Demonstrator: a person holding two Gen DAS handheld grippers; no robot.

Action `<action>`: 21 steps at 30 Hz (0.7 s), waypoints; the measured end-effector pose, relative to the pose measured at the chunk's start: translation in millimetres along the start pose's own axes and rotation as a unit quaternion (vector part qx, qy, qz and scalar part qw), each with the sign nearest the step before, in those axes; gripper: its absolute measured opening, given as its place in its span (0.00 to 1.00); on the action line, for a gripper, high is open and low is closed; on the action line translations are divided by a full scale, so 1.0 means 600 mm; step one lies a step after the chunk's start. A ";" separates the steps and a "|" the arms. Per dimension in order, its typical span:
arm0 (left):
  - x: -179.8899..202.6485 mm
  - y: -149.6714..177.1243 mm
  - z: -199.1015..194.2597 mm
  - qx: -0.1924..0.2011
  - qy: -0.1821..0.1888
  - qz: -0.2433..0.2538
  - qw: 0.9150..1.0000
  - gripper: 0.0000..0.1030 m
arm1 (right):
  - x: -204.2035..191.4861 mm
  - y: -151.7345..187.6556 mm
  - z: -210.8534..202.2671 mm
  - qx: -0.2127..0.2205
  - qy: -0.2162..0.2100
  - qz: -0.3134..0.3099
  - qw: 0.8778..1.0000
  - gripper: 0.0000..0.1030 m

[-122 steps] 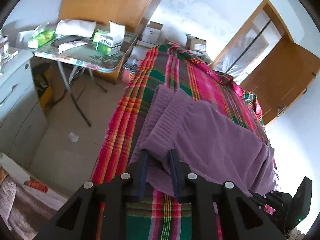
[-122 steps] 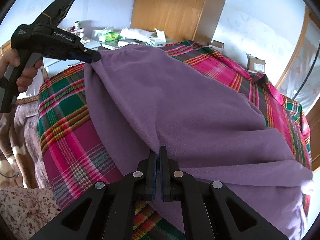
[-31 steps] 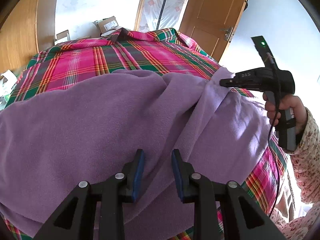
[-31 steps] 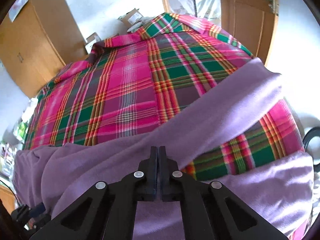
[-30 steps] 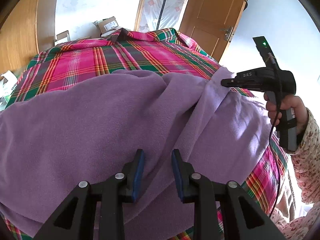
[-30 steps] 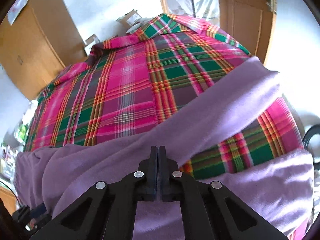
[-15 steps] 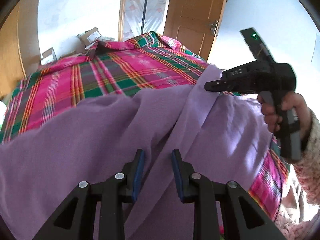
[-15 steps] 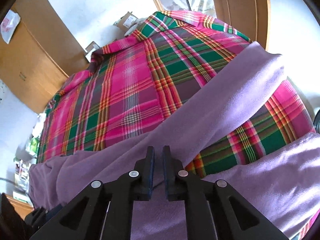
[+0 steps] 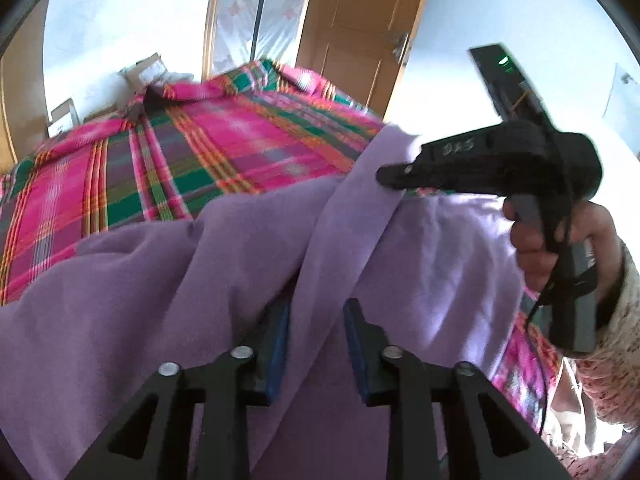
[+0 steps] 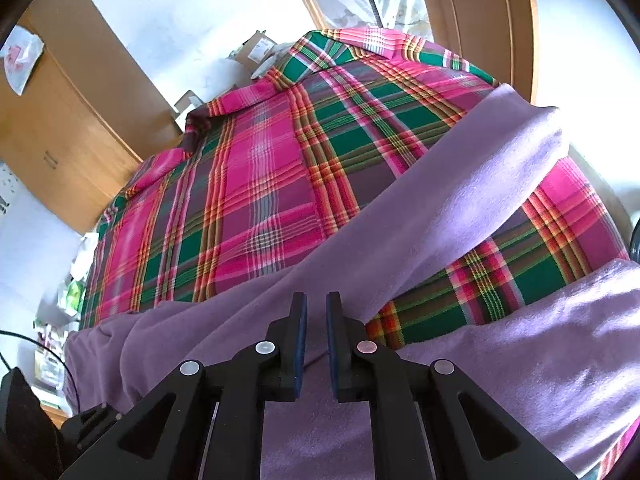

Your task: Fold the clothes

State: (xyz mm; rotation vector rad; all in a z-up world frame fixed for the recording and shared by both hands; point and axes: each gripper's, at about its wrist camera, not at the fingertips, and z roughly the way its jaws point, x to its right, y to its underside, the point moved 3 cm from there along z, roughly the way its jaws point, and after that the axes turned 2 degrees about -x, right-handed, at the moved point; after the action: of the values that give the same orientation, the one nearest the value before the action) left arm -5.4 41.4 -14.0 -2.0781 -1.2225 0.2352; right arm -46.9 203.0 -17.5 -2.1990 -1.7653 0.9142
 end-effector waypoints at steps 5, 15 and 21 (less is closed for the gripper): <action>0.028 0.005 -0.015 0.026 0.021 0.028 0.999 0.05 | 0.000 0.000 -0.010 0.009 -0.004 0.001 1.000 0.10; 0.043 0.019 -0.007 0.018 0.027 0.038 0.999 0.03 | -0.009 0.012 -0.017 0.012 -0.027 0.004 1.000 0.27; 0.043 0.021 -0.009 0.017 0.025 0.039 0.999 0.03 | -0.003 0.000 -0.001 0.002 -0.034 0.025 0.999 0.27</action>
State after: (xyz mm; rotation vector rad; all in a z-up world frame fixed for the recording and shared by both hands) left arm 19.9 56.3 -13.4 -2.0913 -1.1012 0.2364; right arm -46.7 201.6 -16.8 -2.2446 -1.7441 1.0140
